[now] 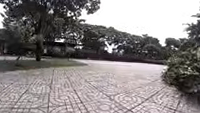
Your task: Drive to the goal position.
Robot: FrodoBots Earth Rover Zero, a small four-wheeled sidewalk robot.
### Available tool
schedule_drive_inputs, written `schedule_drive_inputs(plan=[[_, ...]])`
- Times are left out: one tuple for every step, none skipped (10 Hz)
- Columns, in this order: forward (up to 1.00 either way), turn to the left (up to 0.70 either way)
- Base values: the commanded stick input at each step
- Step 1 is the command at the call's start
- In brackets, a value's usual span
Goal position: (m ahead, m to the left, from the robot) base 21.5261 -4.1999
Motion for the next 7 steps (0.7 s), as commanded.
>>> schedule_drive_inputs(plan=[[1.0,-0.07],[1.0,0.0],[1.0,0.0],[1.0,0.0],[1.0,0.0],[1.0,-0.15],[1.0,-0.27]])
